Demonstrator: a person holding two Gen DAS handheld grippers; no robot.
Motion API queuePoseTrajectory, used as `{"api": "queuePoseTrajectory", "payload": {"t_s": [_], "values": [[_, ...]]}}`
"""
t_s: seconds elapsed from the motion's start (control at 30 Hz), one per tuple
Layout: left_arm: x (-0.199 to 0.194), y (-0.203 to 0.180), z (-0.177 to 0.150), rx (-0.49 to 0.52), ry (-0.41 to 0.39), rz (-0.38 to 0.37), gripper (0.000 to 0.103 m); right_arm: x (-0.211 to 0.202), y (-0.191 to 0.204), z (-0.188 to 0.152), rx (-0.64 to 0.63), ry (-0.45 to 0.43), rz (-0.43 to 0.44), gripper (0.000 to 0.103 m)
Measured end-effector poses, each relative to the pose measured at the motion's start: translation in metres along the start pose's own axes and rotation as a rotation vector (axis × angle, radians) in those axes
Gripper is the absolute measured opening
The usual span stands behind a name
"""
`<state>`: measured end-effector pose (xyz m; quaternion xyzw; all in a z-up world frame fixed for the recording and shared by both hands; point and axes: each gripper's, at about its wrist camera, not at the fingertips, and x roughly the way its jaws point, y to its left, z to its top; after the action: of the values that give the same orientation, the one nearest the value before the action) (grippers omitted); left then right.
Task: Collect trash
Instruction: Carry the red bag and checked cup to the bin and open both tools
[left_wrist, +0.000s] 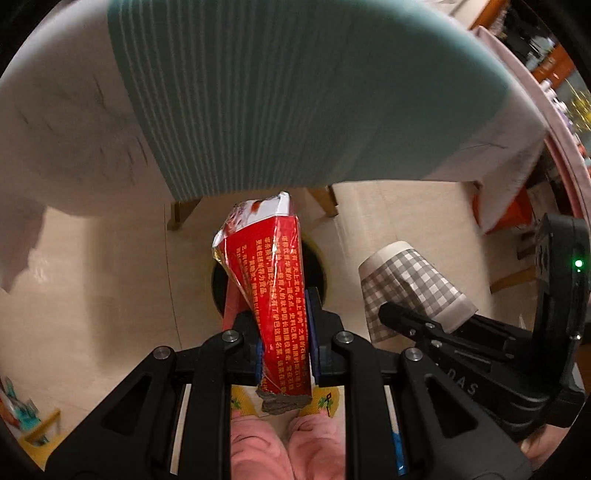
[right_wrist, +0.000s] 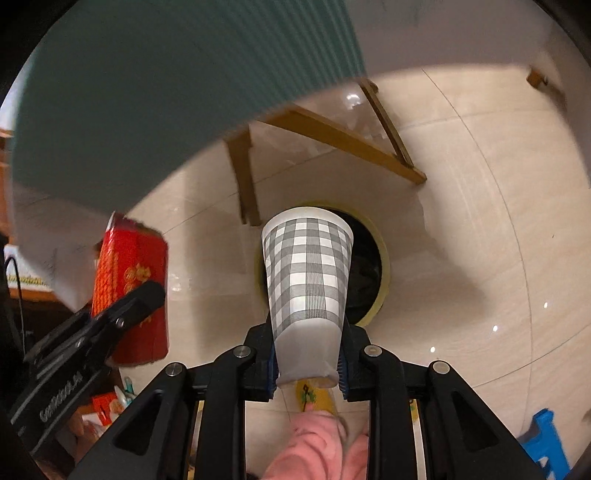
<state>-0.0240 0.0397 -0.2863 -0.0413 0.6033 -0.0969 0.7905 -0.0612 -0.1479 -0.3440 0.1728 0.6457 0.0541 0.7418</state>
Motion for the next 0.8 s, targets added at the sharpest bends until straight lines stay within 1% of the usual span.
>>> {"api": "queuePoseTrajectory", "payload": {"t_s": [0.1, 0.17, 0.27, 0.37, 0.4, 0.43, 0.47, 0.5, 0.57, 0.6, 0.7, 0.77, 0.8], "values": [[0.031, 0.004, -0.003, -0.009, 0.009, 0.010, 0.015, 0.033, -0.009, 0.008, 0.021, 0.010, -0.009, 0.025], [0.051, 0.006, -0.004, -0.009, 0.017, 0.017, 0.015, 0.050, -0.007, 0.011, 0.029, 0.019, -0.011, 0.028], [0.071, 0.006, -0.007, -0.012, 0.026, 0.023, 0.015, 0.070, -0.009, 0.019, 0.040, 0.025, -0.004, 0.037], [0.084, 0.007, -0.006, -0.011, 0.021, 0.037, 0.016, 0.088, -0.007, 0.023, 0.062, 0.037, 0.013, 0.039], [0.088, 0.008, -0.006, -0.010, 0.023, 0.042, 0.017, 0.093, -0.009, 0.027, 0.067, 0.040, 0.017, 0.040], [0.092, 0.009, -0.006, -0.013, 0.027, 0.050, 0.020, 0.099, -0.009, 0.029, 0.075, 0.046, 0.021, 0.041], [0.094, 0.013, -0.006, -0.016, 0.030, 0.054, 0.029, 0.102, -0.009, 0.030, 0.079, 0.047, 0.019, 0.042], [0.096, 0.019, -0.006, -0.024, 0.036, 0.062, 0.043, 0.106, -0.009, 0.034, 0.082, 0.048, 0.018, 0.043], [0.099, 0.027, -0.005, -0.041, 0.032, 0.071, 0.057, 0.110, -0.009, 0.036, 0.088, 0.047, 0.018, 0.044], [0.100, 0.032, -0.003, -0.046, 0.029, 0.073, 0.060, 0.110, -0.009, 0.038, 0.088, 0.046, 0.020, 0.045], [0.101, 0.042, -0.001, -0.056, 0.024, 0.096, 0.061, 0.109, -0.008, 0.039, 0.086, 0.041, 0.024, 0.052], [0.098, 0.048, 0.002, -0.063, 0.019, 0.101, 0.061, 0.107, -0.005, 0.041, 0.081, 0.034, 0.035, 0.059], [0.095, 0.049, 0.001, -0.065, 0.014, 0.103, 0.061, 0.105, -0.004, 0.042, 0.077, 0.031, 0.038, 0.061]]}}
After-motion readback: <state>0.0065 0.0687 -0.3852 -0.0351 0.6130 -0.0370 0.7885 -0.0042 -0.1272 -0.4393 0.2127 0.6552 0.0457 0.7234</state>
